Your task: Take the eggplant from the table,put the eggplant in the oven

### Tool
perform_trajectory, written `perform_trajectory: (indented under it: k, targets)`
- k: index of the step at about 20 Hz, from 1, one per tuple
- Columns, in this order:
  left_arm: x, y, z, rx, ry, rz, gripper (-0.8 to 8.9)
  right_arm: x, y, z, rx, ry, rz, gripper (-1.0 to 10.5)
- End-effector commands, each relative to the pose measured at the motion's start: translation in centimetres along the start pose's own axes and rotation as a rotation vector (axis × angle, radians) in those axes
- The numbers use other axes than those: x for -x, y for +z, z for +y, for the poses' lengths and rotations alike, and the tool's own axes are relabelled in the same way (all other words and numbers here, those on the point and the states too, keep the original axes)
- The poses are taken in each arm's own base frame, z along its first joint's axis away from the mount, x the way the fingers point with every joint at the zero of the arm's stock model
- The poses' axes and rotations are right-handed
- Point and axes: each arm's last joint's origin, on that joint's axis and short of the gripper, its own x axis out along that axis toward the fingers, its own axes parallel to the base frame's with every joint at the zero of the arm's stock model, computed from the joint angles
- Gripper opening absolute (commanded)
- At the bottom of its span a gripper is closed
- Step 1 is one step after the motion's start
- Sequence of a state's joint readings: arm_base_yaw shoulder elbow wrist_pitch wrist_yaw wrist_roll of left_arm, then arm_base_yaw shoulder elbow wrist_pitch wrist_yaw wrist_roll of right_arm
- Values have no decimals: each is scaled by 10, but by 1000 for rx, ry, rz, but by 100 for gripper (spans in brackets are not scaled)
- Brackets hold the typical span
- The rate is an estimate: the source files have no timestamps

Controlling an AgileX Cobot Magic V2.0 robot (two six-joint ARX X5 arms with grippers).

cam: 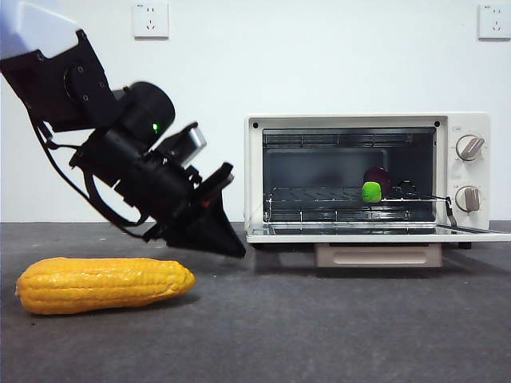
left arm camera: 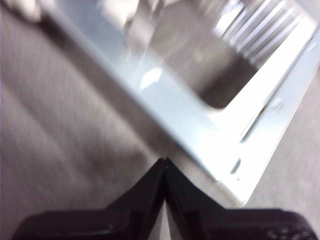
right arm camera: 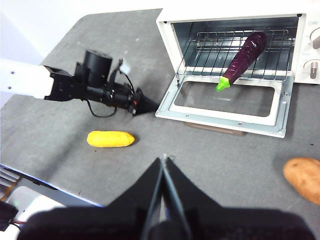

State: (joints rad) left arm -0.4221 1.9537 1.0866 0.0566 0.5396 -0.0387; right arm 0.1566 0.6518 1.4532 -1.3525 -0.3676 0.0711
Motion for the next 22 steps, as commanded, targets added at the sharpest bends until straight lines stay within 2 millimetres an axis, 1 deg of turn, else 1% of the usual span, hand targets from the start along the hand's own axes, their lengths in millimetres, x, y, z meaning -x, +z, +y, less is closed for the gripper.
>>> perform_trajectory:
  k: [1,8,15,18,22]
  targets:
    - [-3,-2,1,3,-2,4,-6,2,-3,1,-13,3,18,-12]
    - [-7,-3,-1,2,-29,-4,-8,2,-3,1,-13,3,18,-12]
    - [-7,3,-2,48,-146,-53,-8,2,-3,1,-10,3,18,-12]
    - [-4,4,2,70,-173,-61,-8,2,-3,1,-9,3,18,-12]
    - [4,8,12,115,-212,-98,-8,2,-3,1,-9,3,18,-12]
